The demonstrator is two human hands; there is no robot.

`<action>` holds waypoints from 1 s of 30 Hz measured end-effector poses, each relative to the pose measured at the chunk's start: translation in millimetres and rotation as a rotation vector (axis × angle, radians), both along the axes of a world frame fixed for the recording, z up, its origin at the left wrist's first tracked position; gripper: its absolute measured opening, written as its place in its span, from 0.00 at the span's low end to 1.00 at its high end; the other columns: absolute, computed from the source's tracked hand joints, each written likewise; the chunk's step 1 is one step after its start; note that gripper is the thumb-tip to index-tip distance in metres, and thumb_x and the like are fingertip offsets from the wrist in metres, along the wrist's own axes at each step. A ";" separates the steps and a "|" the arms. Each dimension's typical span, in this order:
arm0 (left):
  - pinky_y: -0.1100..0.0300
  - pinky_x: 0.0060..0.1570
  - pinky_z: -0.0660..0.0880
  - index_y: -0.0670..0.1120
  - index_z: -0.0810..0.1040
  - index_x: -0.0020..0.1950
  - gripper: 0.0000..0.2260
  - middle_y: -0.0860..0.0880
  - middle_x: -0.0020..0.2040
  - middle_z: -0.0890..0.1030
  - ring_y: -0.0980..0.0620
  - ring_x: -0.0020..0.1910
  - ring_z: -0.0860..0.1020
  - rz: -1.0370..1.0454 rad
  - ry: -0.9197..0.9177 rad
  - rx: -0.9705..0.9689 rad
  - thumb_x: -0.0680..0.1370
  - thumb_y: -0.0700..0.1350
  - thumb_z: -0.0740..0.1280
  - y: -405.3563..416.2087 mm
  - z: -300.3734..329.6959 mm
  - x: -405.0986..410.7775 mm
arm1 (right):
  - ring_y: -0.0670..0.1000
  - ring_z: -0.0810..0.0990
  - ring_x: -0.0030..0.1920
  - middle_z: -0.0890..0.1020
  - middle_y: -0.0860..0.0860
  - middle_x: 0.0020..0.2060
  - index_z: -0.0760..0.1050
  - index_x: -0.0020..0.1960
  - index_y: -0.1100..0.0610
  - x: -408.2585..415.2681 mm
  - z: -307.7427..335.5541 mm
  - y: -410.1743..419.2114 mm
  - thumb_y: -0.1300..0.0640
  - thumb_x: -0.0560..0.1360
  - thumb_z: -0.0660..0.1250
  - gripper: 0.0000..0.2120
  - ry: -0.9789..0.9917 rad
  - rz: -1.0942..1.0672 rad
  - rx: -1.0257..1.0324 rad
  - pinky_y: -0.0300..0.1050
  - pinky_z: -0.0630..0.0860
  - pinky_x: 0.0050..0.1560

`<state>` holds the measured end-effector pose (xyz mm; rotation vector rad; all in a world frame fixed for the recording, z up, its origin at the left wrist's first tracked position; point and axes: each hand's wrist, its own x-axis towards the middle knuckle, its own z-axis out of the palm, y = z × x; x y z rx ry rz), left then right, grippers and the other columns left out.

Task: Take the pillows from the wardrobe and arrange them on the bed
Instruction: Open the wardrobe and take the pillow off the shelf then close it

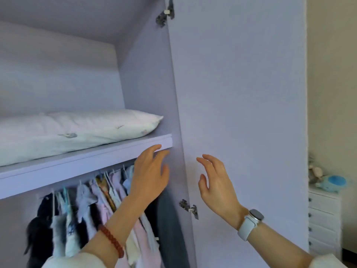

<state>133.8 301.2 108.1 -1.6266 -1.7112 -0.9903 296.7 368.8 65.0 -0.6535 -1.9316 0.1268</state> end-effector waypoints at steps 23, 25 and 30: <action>0.54 0.50 0.66 0.49 0.73 0.58 0.14 0.50 0.51 0.78 0.46 0.53 0.73 0.938 0.339 -0.094 0.76 0.54 0.62 -68.5 104.9 -319.4 | 0.55 0.71 0.56 0.75 0.53 0.55 0.63 0.65 0.51 -365.9 149.9 75.8 0.44 0.73 0.61 0.23 -0.373 0.185 0.584 0.51 0.64 0.53; 0.53 0.45 0.70 0.46 0.77 0.53 0.11 0.47 0.45 0.81 0.43 0.46 0.76 0.900 0.358 -0.066 0.72 0.46 0.70 -75.3 102.3 -301.6 | 0.55 0.72 0.53 0.76 0.52 0.52 0.65 0.63 0.52 -354.4 145.1 70.1 0.48 0.74 0.61 0.20 -0.322 0.204 0.599 0.50 0.64 0.51; 0.53 0.32 0.73 0.41 0.80 0.45 0.17 0.44 0.32 0.79 0.42 0.31 0.76 0.819 0.443 0.101 0.58 0.35 0.77 -109.9 87.2 -239.2 | 0.58 0.77 0.43 0.79 0.56 0.42 0.72 0.57 0.59 -290.8 132.9 41.5 0.56 0.66 0.70 0.21 -0.200 0.234 0.674 0.52 0.70 0.43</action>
